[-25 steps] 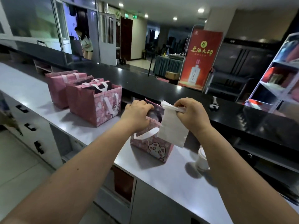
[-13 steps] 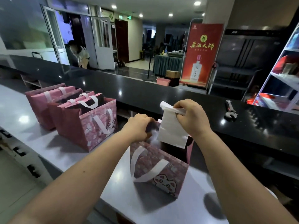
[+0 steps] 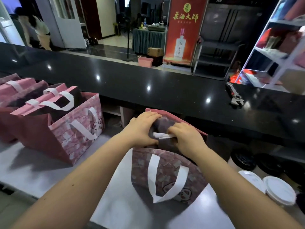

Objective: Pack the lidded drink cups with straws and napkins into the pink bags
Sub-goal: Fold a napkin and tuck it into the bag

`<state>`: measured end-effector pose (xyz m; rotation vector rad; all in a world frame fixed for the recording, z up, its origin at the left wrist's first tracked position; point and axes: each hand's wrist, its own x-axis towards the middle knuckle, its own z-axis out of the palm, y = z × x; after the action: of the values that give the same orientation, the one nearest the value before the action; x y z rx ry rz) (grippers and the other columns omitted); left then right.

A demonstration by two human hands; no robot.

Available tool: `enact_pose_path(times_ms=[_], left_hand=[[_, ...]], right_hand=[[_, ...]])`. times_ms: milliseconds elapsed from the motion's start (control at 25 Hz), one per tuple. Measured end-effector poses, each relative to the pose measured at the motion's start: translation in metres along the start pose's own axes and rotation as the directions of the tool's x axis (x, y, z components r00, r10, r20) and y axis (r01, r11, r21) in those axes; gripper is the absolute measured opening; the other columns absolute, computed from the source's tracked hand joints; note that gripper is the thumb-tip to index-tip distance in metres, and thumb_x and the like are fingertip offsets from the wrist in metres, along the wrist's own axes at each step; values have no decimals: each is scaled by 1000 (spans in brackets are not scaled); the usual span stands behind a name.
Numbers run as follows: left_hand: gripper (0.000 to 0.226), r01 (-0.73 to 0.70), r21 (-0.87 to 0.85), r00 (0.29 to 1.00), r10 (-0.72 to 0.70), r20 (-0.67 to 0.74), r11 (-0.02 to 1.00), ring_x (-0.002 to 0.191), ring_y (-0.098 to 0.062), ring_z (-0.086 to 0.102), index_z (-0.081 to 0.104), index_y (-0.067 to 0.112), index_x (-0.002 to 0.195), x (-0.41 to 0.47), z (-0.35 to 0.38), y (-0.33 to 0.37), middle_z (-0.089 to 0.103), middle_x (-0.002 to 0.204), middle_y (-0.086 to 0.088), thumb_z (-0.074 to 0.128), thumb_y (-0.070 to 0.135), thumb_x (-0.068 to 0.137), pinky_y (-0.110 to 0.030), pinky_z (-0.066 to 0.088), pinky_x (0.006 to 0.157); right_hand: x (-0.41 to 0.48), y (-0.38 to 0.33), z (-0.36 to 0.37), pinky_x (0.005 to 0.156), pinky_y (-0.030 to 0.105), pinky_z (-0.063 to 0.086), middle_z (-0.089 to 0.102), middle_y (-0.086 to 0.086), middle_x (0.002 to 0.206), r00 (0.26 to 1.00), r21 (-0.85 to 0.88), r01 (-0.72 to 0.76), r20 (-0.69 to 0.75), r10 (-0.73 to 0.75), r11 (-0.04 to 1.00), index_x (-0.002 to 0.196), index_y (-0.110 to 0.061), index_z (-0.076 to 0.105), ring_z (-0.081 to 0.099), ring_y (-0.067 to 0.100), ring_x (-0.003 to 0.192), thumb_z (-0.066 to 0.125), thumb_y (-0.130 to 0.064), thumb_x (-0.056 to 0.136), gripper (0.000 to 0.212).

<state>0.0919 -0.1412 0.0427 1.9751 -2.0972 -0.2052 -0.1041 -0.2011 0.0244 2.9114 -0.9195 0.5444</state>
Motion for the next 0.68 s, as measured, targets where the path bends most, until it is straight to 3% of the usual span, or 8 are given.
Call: enact_pose_path(times_ms=[120, 280, 440, 680], left_hand=[[89, -90, 43, 995, 91, -34, 995, 143, -14, 18, 26, 30, 148, 4, -1, -8, 27, 153, 8, 71, 53, 73, -46, 30, 109], [66, -190, -27, 965, 181, -189, 981, 134, -19, 32, 43, 28, 139, 9, 7, -21, 44, 140, 4, 66, 45, 80, -44, 36, 106], [40, -271, -280, 907, 146, -395, 921, 113, -23, 47, 63, 22, 116, 12, 17, -31, 57, 112, 1, 68, 33, 78, -42, 44, 93], [31, -368, -424, 891, 183, -415, 828, 104, -17, 53, 68, 26, 105, 13, 9, -41, 60, 102, 8, 68, 30, 75, -34, 44, 94]], right_hand=[[7, -2, -5, 71, 42, 53, 67, 9, 96, 994, -109, -21, 101, 32, 994, 103, -11, 68, 61, 34, 86, 74, -8, 67, 37], [6, -12, -23, 91, 39, 49, 63, 1, 119, 983, 60, -163, 96, 157, 985, 119, -20, 64, 58, 24, 109, 67, -10, 79, 41], [-6, -18, -30, 90, 35, 51, 69, 1, 109, 980, 189, -196, -9, 201, 962, 110, -17, 70, 65, 20, 100, 64, -3, 81, 33], [-27, -28, -41, 83, 25, 49, 68, -6, 99, 912, 218, -314, -201, 357, 924, 101, -15, 71, 60, 6, 91, 69, 1, 79, 27]])
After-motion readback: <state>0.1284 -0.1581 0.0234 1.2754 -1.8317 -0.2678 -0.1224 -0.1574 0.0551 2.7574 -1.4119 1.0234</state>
